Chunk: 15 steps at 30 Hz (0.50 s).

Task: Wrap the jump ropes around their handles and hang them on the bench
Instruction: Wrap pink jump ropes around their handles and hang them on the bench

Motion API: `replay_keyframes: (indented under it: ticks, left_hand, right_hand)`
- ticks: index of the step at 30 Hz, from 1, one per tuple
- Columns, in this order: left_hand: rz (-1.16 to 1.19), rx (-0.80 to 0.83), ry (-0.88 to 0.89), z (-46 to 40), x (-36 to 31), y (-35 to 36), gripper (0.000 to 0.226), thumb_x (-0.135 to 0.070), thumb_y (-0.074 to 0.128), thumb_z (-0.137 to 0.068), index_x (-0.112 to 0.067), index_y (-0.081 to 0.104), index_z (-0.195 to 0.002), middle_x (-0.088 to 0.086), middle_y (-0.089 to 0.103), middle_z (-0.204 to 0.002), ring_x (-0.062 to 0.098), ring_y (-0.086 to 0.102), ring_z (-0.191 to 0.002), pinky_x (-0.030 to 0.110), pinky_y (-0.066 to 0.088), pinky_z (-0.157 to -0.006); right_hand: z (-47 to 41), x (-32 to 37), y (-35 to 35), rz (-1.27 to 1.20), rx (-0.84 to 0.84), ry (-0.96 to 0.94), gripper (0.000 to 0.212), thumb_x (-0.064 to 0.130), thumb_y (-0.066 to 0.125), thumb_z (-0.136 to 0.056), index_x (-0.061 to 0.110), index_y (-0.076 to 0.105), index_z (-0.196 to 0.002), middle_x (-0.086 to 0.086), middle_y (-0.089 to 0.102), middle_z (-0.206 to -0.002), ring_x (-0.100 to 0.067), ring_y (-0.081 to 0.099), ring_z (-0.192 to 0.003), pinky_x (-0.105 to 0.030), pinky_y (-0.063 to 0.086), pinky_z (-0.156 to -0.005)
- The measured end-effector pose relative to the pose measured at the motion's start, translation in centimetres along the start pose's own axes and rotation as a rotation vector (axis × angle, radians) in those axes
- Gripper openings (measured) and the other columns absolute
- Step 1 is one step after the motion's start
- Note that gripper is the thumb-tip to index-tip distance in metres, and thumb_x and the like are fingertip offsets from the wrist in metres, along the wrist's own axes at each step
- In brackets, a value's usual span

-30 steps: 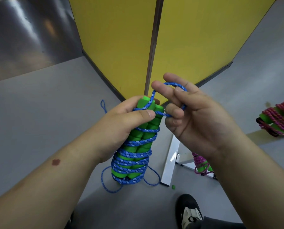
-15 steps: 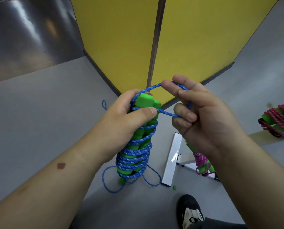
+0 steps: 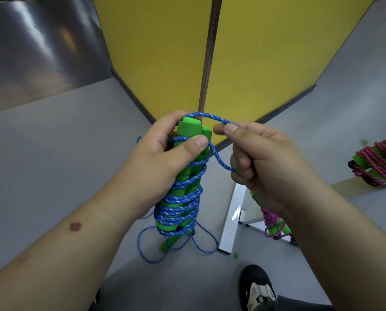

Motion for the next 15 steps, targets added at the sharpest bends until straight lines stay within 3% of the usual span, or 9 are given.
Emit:
replay_keyframes:
  ticks: [4,8,11,15]
  left_hand:
    - [-0.217,-0.076,0.048,-0.2,0.1,-0.9,0.032,-0.041,0.071,-0.086,-0.047,0.061,-0.115,0.003,0.073,-0.101,0.021,0.069,-0.087,0.054,0.059,-0.085]
    - [-0.006,-0.081,0.009,0.0,0.0,-0.4,0.031,-0.037,0.076,-0.089,-0.038,0.058,-0.114,0.017,0.075,-0.112,0.026,0.07,-0.078,0.05,0.06,-0.073]
    - [0.11,-0.096,-0.036,0.3,0.0,0.1,0.032,-0.036,0.077,-0.088,-0.031,0.059,-0.114,0.032,0.066,-0.117,0.03,0.068,-0.075,0.045,0.06,-0.068]
    - [0.133,-0.092,-0.066,0.3,0.2,0.3,0.034,-0.035,0.076,-0.087,-0.032,0.054,-0.112,0.035,0.064,-0.111,0.029,0.064,-0.07,0.045,0.056,-0.064]
  right_hand:
    - [0.3,0.4,0.6,0.115,0.034,-0.092,0.026,0.028,0.059,-0.099,0.013,0.077,-0.088,0.002,0.03,-0.046,-0.019,0.028,-0.049,-0.029,0.029,-0.051]
    - [0.4,0.2,1.1,0.166,0.028,-0.107,0.03,0.033,0.054,-0.102,0.015,0.078,-0.098,0.004,0.029,-0.045,-0.016,0.026,-0.047,-0.029,0.026,-0.05]
    - [0.4,0.1,1.2,0.202,0.0,-0.113,0.025,0.029,0.056,-0.101,0.022,0.079,-0.099,0.009,0.032,-0.045,-0.016,0.023,-0.049,-0.037,0.018,-0.054]
    - [0.5,0.0,1.1,0.24,-0.024,-0.138,0.023,0.029,0.056,-0.102,0.023,0.079,-0.099,0.006,0.038,-0.048,-0.015,0.03,-0.046,-0.032,0.029,-0.05]
Point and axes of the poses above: each hand's wrist, its own z-axis away from the middle knuckle, its own y-axis out of the palm, x = y × z, the point moved 5 cm from there along -z, towards the middle knuckle
